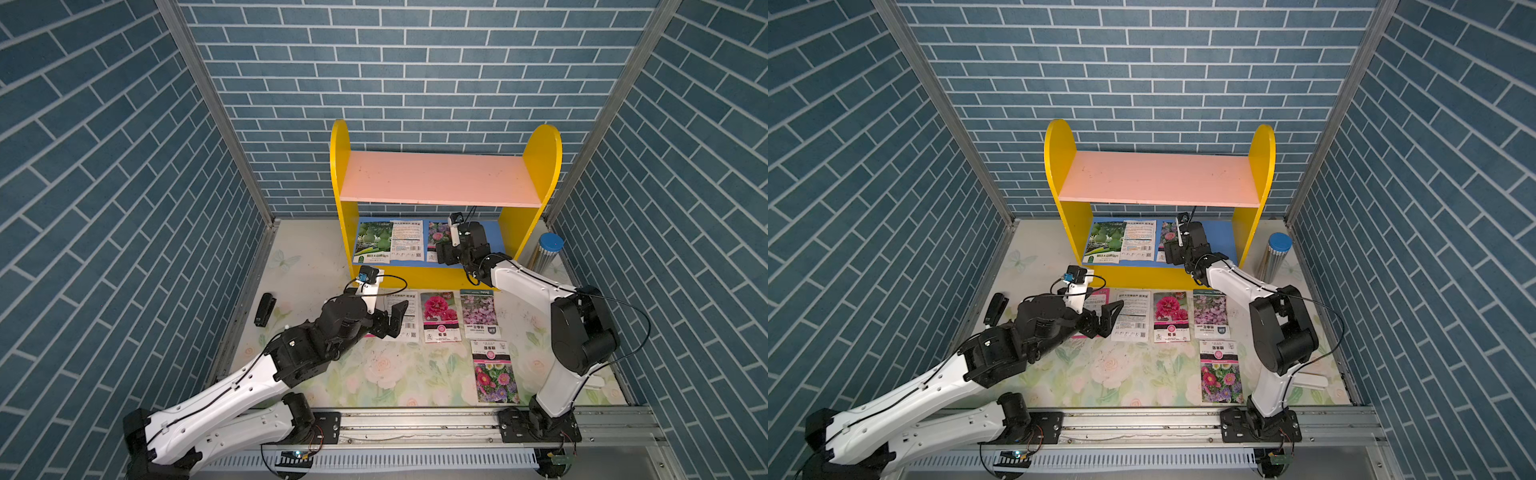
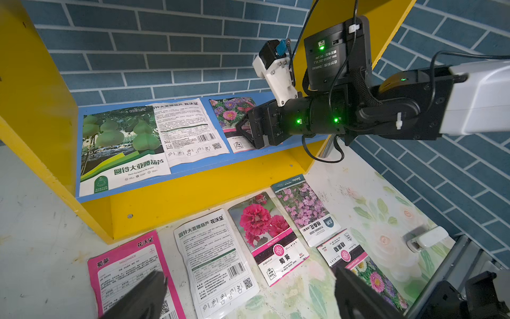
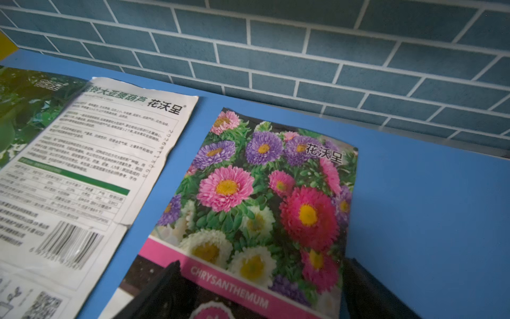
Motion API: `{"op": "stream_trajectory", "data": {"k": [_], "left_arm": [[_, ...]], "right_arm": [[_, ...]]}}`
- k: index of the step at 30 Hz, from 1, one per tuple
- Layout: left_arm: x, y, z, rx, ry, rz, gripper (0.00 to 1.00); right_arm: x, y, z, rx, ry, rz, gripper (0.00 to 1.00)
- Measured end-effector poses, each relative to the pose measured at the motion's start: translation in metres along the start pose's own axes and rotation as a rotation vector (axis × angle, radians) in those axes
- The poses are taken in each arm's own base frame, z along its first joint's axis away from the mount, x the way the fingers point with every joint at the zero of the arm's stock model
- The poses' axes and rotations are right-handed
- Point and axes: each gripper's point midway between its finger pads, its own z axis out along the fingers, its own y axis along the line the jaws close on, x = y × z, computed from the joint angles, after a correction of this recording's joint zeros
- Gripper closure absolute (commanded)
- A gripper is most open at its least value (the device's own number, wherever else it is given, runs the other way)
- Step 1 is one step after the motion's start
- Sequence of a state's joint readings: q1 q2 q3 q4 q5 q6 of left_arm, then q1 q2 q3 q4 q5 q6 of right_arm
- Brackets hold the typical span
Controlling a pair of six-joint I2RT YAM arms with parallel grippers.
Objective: Take the seed bag off the shelf
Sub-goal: Pick up the seed packet from the shelf.
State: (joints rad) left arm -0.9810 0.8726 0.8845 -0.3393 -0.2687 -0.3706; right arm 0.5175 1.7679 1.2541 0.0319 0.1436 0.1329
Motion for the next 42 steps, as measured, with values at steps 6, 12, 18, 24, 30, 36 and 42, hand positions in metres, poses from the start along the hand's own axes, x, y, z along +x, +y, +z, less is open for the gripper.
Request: {"op": "stream_trajectory", "data": {"k": [6,12,18,24,30,36,42], "left_arm": [[0.001,0.0,0.001,0.002,-0.001,-0.004,0.0],[0.005,-0.001,0.004,0.002,0.01,-0.004,0.0],[0.004,-0.001,0.004,0.005,0.009,-0.005,0.0],[0.006,-0.001,0.006,0.002,0.013,-0.004,0.0],[0.006,-0.001,0.007,0.002,0.016,-0.003,0.0],[0.007,-0.004,0.007,0.023,0.024,-0.003,0.0],[0.006,-0.011,0.003,0.07,0.022,-0.006,0.0]], "right_arm": [[0.011,0.01,-0.016,-0.022,-0.006,-0.012,0.1],[0.022,0.024,-0.032,-0.046,-0.001,-0.016,0.1],[0.023,0.026,-0.043,-0.044,-0.003,-0.015,0.1],[0.005,0.022,-0.065,-0.037,-0.049,-0.005,0.1],[-0.019,0.022,-0.099,-0.083,-0.117,0.063,0.1],[-0.003,0.018,-0.119,-0.214,-0.096,0.195,0.13],[0.041,0.016,-0.116,-0.309,0.011,0.321,0.15]]}}
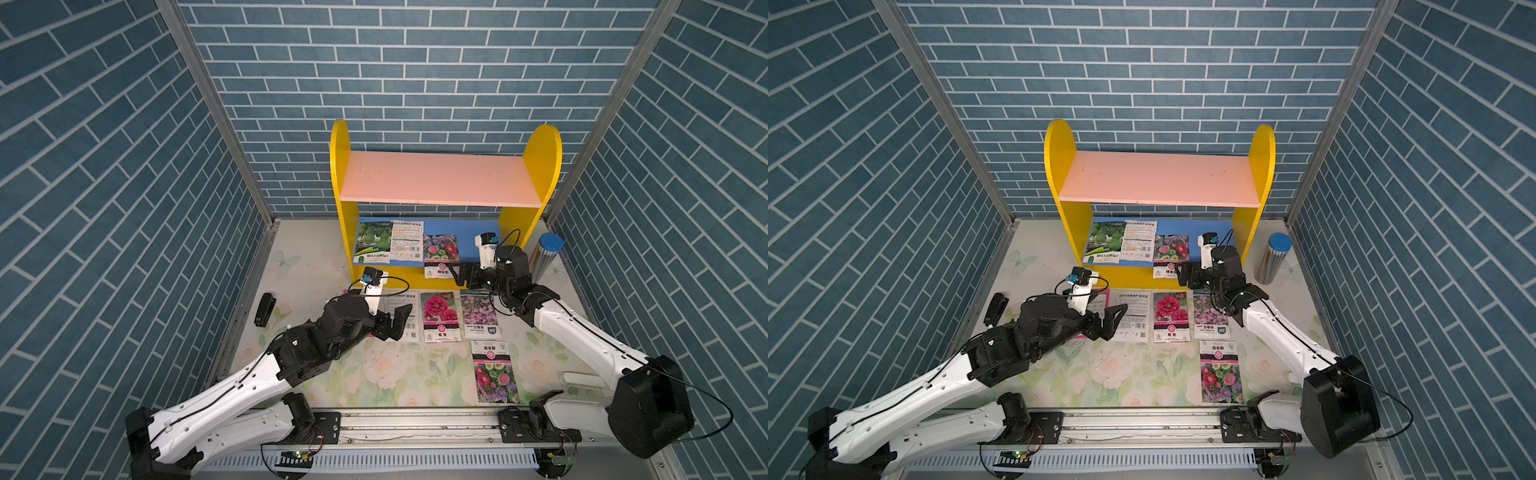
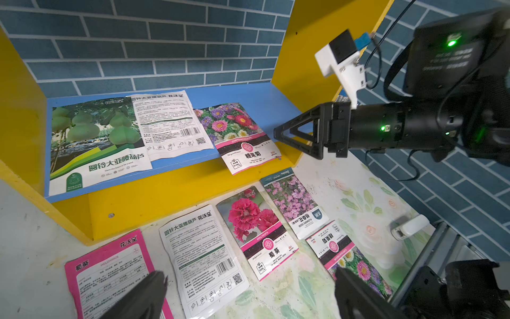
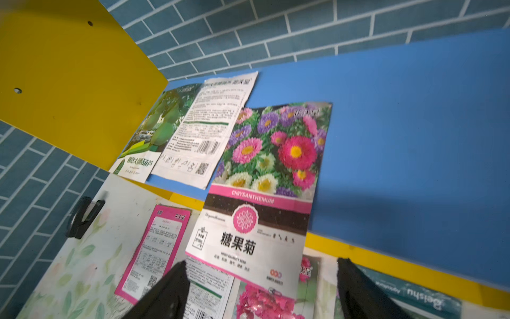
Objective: Take the seed bag off the shelf
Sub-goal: Pick up the seed packet from the shelf.
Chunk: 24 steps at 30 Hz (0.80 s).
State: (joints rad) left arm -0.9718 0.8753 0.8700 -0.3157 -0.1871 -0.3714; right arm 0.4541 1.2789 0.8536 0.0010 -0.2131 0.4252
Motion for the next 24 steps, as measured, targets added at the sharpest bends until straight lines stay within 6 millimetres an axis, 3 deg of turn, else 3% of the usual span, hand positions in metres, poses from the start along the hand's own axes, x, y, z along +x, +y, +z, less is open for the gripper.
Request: {"op": "stream_trajectory", "data": {"k": [5,12,24], "left_arm": [[-0.003,-0.004,-0.004,0.031,-0.011,-0.005,0.0],[-0.001,-0.009,-0.01,0.075,-0.018,-0.009,0.0],[0.008,-0.014,-0.008,0.114,0.011,-0.006,0.0]], "right_arm": [[0.019,-0.003,0.002,-0.058,0.043,0.071,0.16],[0.019,-0.003,0.011,-0.115,0.04,0.119,0.2],[0.028,-0.008,0.037,-0.163,0.068,0.161,0.39]]}}
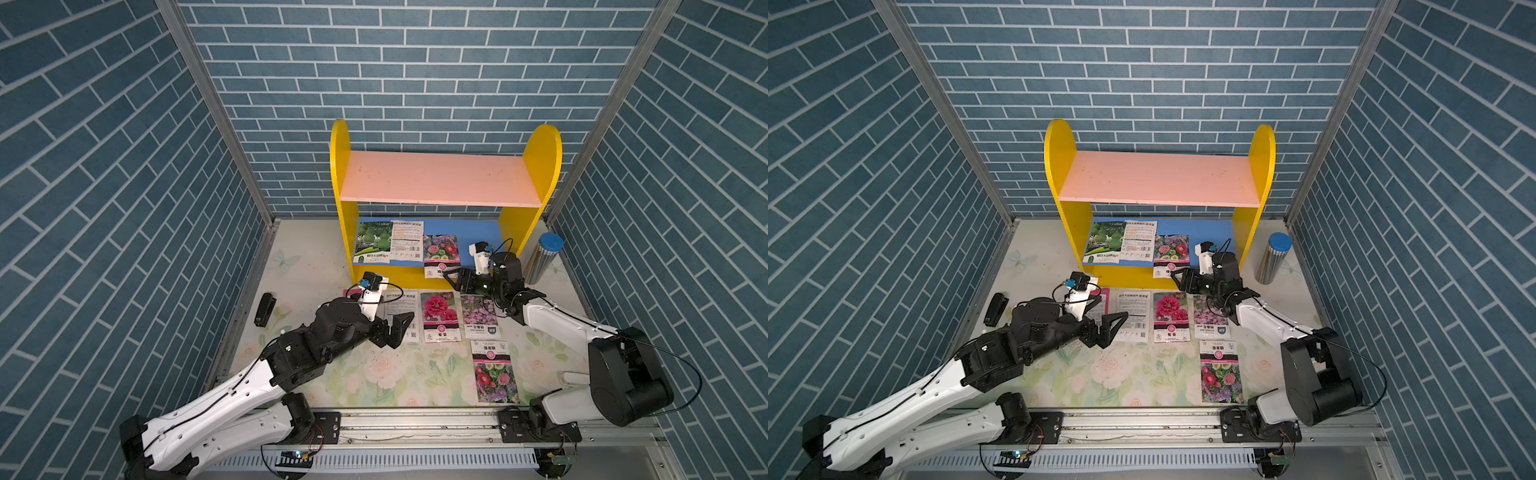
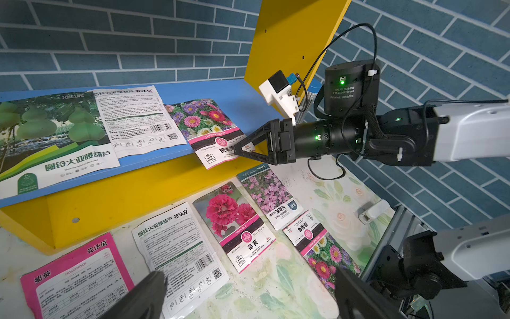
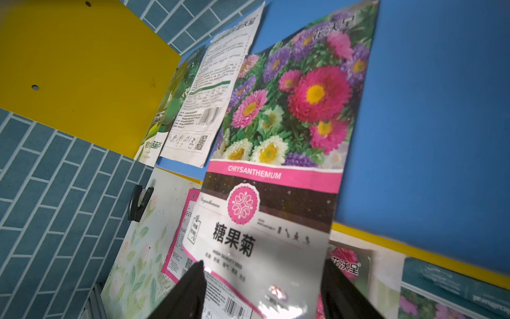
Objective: Take the seed bag off the shelf
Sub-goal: Pick up the seed packet from the shelf.
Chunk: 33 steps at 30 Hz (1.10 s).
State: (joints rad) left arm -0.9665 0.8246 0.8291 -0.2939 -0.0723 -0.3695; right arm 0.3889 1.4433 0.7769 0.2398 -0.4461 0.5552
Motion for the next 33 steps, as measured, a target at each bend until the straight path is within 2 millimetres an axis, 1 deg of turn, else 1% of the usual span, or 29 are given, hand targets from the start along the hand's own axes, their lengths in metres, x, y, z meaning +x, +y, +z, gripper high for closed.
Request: {"op": "stream_trajectory", "data": {"k": [6,9,11,13,14,20,25,28,33], "left_arm": [[0.006,0.0,0.003,0.007,0.008,-0.002,0.0],[0.008,0.0,0.005,0.008,0.01,-0.012,0.0],[0.007,0.0,0.007,0.01,0.003,-0.026,0.0],[0.007,-0.001,0.008,0.013,-0.003,-0.042,0.0],[0.007,-0.001,0.009,0.017,-0.008,-0.053,0.0],[0.011,-0.007,0.02,0.061,-0.017,-0.118,0.0],[0.008,-0.017,0.031,0.119,-0.044,-0.184,0.01],[0.007,-0.022,0.037,0.166,-0.072,-0.24,0.02],[0.002,-0.025,0.046,0.264,-0.117,-0.344,0.03]], "right_arm": [[-0.007,-0.002,0.0,-0.004,-0.024,0.015,0.61],[-0.008,-0.006,-0.003,0.004,-0.036,0.02,0.79],[-0.009,-0.008,-0.008,0.014,-0.046,0.021,0.9],[-0.011,-0.008,-0.016,0.021,-0.06,0.019,0.98],[-0.013,-0.007,-0.02,0.023,-0.071,0.012,1.0],[-0.023,0.009,-0.051,0.022,-0.143,-0.016,1.0],[-0.019,0.025,-0.078,-0.012,-0.181,-0.041,1.0],[-0.017,0.041,-0.097,-0.059,-0.201,-0.063,1.0],[-0.013,0.075,-0.127,-0.18,-0.229,-0.113,1.0]]}}
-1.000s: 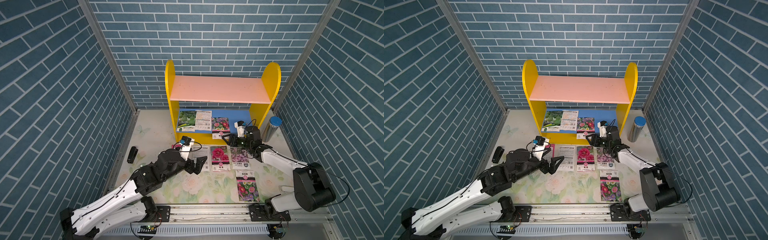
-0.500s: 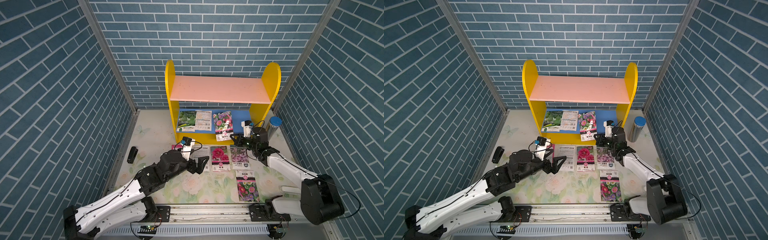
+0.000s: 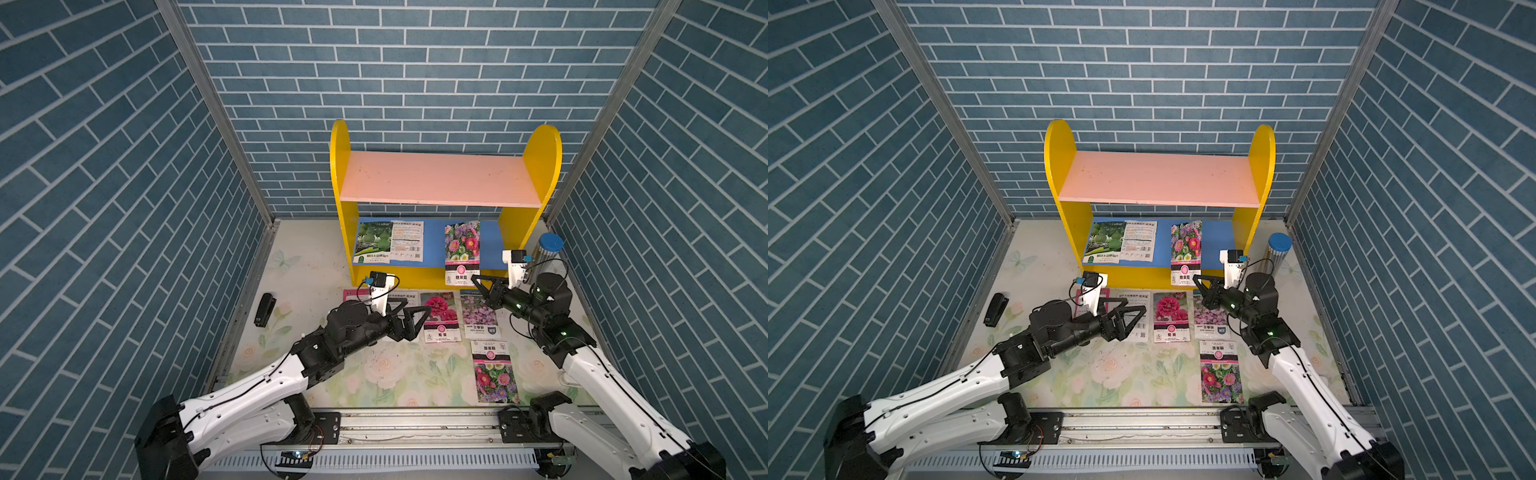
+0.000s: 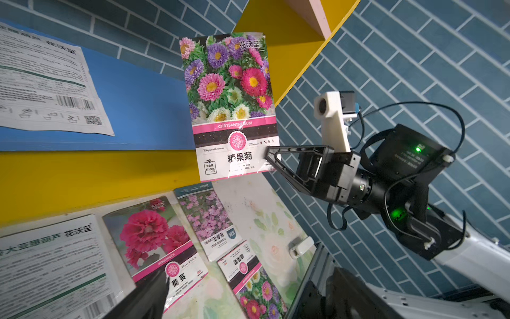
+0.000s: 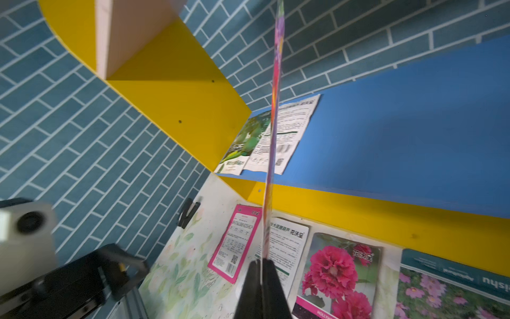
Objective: Take the seed bag off the shelf
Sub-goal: Pick up the seed packet from the shelf.
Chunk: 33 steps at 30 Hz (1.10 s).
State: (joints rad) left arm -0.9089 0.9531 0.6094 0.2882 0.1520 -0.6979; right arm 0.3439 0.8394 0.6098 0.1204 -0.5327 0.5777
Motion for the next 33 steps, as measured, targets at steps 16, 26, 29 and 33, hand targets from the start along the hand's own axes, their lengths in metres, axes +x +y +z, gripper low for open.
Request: {"op": "stream_trajectory", "data": {"k": [16,26,29,33], "left_arm": [[-0.034,-0.037,0.007,0.276,-0.081,-0.049,0.06],[-0.041,-0.047,0.015,0.314,-0.075,-0.045,0.54],[-0.042,-0.047,0.014,0.309,-0.078,-0.047,0.64],[-0.044,-0.047,0.01,0.299,-0.087,-0.038,0.88]], "right_arm": [[0.019,0.089,-0.048,-0.413,0.08,0.036,1.0],[0.027,0.112,-0.054,-0.52,0.124,0.033,1.0],[0.028,0.111,-0.054,-0.517,0.128,0.037,1.0],[0.03,0.11,-0.053,-0.51,0.14,0.048,1.0]]}}
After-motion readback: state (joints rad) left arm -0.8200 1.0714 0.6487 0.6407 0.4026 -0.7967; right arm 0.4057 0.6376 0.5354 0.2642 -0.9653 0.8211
